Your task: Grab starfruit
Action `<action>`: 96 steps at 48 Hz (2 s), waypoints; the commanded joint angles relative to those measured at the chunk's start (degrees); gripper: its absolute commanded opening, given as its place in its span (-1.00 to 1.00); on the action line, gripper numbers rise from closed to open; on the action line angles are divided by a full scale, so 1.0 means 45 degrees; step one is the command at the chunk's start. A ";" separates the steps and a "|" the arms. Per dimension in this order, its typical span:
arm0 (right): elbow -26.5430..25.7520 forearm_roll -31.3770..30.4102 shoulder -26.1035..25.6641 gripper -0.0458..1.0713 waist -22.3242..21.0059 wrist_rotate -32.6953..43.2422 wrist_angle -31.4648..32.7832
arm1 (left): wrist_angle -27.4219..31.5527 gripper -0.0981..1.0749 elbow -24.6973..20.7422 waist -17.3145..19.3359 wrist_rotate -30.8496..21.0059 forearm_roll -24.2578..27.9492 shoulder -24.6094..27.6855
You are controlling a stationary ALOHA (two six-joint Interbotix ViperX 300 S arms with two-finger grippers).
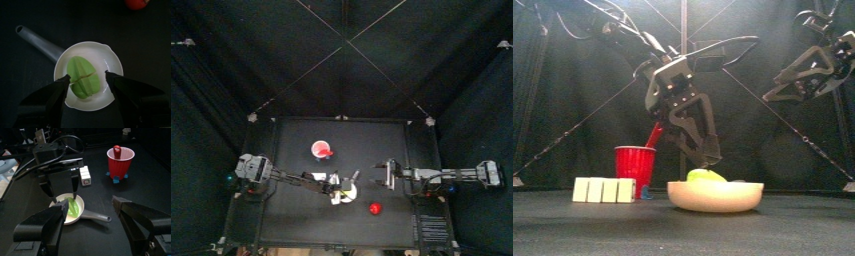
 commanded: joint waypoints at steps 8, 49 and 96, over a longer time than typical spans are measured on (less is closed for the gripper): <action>-0.0137 0.0000 0.0059 0.86 -0.0078 0.0000 -0.0059 | 0.0527 0.75 -0.0625 0.0098 -0.0020 -0.1094 -0.0098; -0.0098 0.0039 0.0059 0.86 -0.0098 0.0000 -0.0059 | 0.3164 0.74 -0.2344 0.0117 -0.0039 -0.1719 0.1328; -0.0098 0.0039 0.0078 0.86 -0.0098 0.0000 -0.0078 | 0.3184 0.46 -0.2227 0.0137 0.0039 -0.1719 0.1074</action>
